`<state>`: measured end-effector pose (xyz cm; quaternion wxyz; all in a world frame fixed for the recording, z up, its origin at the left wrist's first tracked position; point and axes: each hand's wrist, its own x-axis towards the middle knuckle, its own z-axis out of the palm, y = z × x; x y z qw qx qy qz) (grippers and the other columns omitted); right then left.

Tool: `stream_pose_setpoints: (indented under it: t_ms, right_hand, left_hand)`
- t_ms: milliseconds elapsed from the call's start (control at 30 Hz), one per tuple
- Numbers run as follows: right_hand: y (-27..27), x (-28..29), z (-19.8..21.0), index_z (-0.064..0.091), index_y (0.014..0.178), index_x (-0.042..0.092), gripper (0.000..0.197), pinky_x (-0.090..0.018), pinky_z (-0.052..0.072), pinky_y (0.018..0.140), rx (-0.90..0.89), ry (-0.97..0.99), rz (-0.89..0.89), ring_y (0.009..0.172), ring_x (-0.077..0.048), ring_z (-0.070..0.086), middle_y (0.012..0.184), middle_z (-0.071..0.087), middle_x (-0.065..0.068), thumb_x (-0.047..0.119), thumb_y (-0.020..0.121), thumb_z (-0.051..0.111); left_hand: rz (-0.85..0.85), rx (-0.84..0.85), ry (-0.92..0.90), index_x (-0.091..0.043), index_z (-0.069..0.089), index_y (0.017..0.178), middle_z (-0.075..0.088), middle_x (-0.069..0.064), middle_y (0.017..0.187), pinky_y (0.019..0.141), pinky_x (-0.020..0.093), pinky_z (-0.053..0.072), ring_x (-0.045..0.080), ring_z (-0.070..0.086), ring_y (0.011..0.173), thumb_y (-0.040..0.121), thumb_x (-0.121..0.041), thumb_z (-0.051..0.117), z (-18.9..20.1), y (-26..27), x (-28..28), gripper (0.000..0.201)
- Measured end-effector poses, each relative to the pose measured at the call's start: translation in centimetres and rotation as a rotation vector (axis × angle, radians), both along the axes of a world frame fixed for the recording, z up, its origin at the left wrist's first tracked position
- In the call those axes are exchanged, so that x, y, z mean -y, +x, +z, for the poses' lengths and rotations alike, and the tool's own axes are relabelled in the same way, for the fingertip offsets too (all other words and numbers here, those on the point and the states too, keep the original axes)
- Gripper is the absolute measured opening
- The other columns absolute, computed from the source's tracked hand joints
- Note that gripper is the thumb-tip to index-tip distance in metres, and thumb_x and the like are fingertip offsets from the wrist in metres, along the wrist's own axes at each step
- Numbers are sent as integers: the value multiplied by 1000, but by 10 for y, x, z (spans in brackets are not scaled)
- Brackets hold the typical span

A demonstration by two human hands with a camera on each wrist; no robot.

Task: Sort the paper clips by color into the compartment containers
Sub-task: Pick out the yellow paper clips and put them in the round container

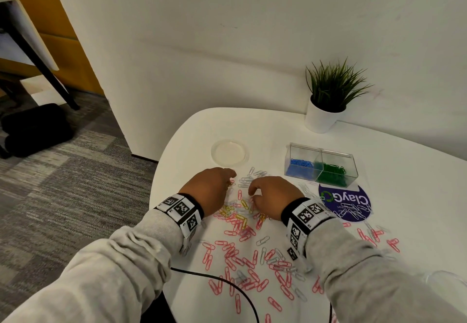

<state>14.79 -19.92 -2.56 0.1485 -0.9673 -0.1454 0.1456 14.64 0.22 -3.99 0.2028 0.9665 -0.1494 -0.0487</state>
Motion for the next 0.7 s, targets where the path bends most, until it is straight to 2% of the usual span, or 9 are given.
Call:
stream_pose_setpoints:
  t_ms: [133, 233, 400, 533, 700]
  right_hand:
    - [-2, -9, 4, 67, 105, 29, 20, -30, 47, 85, 50, -10, 10, 105, -19, 59, 113, 65, 3, 39, 91, 58]
    - [-2, -20, 3, 69, 102, 22, 26, -31, 48, 84, 4, -40, 18, 101, -20, 60, 109, 65, 0, 43, 89, 64]
    - [3, -27, -3, 70, 96, 16, 19, -29, 50, 83, -71, 41, -67, 98, -20, 62, 106, 66, -2, 32, 85, 69]
    - [3, -26, -5, 68, 87, 19, 9, -28, 51, 78, -64, 62, -93, 93, -18, 63, 98, 66, 0, 27, 83, 65]
    - [6, -16, -2, 69, 102, 22, 16, -24, 43, 84, -33, 52, -91, 107, -18, 59, 116, 63, 1, 30, 88, 66]
  left_hand:
    - [-2, 46, -38, -22, 48, 142, 59, 0, 130, 97, 32, 48, 18, 60, 113, 94, -7, 50, 0, 1, -1, 50]
    - [-2, 57, -66, -21, 46, 143, 58, 1, 131, 95, 33, 49, 17, 61, 110, 94, -5, 51, -1, 0, 0, 52]
    - [-17, 66, -181, -17, 46, 144, 59, 4, 127, 95, 31, 49, 15, 64, 105, 96, -6, 49, -1, -1, -1, 50]
    - [-37, 82, -198, -19, 49, 141, 60, 2, 124, 92, 31, 51, 12, 66, 100, 97, -11, 48, -3, -2, -1, 45]
    - [-76, 146, -104, -20, 61, 128, 61, -1, 122, 88, 35, 52, 20, 64, 102, 94, -11, 51, -2, -4, -1, 37]
